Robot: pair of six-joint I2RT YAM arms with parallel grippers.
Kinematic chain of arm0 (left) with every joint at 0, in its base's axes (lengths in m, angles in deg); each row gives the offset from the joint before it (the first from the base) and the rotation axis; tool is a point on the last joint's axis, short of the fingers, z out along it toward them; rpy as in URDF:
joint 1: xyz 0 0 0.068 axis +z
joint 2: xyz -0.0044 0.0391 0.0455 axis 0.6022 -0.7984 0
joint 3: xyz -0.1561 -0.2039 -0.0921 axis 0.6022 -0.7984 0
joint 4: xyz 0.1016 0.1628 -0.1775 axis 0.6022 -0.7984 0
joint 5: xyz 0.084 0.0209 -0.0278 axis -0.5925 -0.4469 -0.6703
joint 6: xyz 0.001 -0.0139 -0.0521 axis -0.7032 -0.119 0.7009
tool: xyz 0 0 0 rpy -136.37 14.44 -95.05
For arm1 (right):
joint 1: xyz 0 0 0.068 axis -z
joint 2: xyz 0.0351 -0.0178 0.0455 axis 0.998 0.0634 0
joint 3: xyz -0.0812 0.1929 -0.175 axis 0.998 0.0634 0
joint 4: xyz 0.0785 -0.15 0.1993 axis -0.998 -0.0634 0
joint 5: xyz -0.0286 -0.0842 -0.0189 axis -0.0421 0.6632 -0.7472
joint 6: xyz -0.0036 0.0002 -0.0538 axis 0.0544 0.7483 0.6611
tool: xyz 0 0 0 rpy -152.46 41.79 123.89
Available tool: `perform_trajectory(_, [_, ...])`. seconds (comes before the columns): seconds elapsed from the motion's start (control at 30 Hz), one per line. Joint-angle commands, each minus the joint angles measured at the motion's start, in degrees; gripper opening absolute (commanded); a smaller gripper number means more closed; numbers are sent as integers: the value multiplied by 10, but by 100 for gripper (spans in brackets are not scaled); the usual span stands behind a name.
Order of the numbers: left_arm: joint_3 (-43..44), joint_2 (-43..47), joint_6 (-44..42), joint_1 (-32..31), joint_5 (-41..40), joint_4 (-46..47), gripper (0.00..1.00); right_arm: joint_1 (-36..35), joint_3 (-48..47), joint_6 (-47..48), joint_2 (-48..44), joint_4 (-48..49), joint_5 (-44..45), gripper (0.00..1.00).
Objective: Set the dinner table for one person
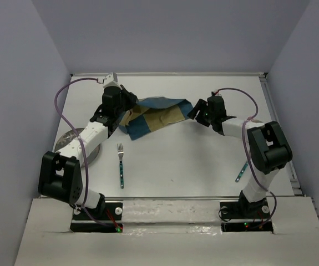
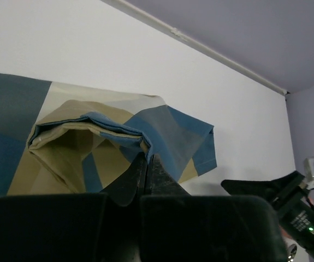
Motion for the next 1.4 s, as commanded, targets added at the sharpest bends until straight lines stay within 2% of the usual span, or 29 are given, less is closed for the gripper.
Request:
perform_trajectory(0.0, [-2,29,18,-1,12,58,0,4,-43,8,24,21,63,66])
perform_trajectory(0.23, [0,24,33,0,32,74,0,4,-119,74,99,-52,119,59])
perform_trajectory(0.4, [-3,19,39,-1,32,82,0,4,-189,118,148,-106,96,60])
perform_trajectory(0.53, [-5,19,37,-1,31,85,0,4,-203,137,166,-131,108,60])
perform_trajectory(0.6, [-6,17,37,-1,31,87,0,4,-210,149,172,-133,86,59])
perform_trajectory(0.7, [0,12,39,-1,33,89,0,4,-220,154,187,-144,75,49])
perform_trajectory(0.73, [1,10,40,-1,33,89,0,4,-218,151,188,-145,77,40])
perform_trajectory(0.77, [2,9,44,-1,29,89,0,4,-213,149,186,-143,78,36])
perform_trajectory(0.83, [4,8,47,-1,26,92,0,4,-210,143,183,-138,74,32])
perform_trajectory(0.9, [12,2,50,0,28,93,0,4,-207,141,175,-132,72,22])
perform_trajectory(0.93, [14,-3,51,-1,29,95,0,4,-206,140,171,-131,75,14])
perform_trajectory(1.03, [18,-10,51,-1,31,97,0,4,-201,141,149,-125,93,0])
perform_trajectory(1.27, [40,-31,49,3,34,100,0,23,-182,163,47,-122,152,0])
perform_trajectory(1.37, [94,-63,66,32,67,107,0,44,-194,188,11,-122,164,0])
